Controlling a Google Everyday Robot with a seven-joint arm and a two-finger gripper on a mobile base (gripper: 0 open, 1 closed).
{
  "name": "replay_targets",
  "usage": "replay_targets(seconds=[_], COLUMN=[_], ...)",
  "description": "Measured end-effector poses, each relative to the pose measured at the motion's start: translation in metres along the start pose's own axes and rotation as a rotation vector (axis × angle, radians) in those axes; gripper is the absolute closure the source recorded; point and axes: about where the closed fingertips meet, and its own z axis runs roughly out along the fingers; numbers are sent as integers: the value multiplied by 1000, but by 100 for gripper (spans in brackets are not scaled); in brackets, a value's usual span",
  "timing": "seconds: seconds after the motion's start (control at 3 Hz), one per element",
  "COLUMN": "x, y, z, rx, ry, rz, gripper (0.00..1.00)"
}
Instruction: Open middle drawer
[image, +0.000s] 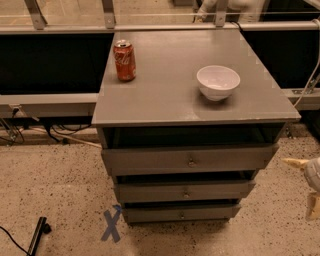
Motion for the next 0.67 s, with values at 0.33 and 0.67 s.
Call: replay_targets(seconds=[0.33,0.67], x=[-2,-27], y=[1,16], z=[6,39], rx=[-27,-4], ry=[-23,-119], rz=[7,72], gripper=[0,0])
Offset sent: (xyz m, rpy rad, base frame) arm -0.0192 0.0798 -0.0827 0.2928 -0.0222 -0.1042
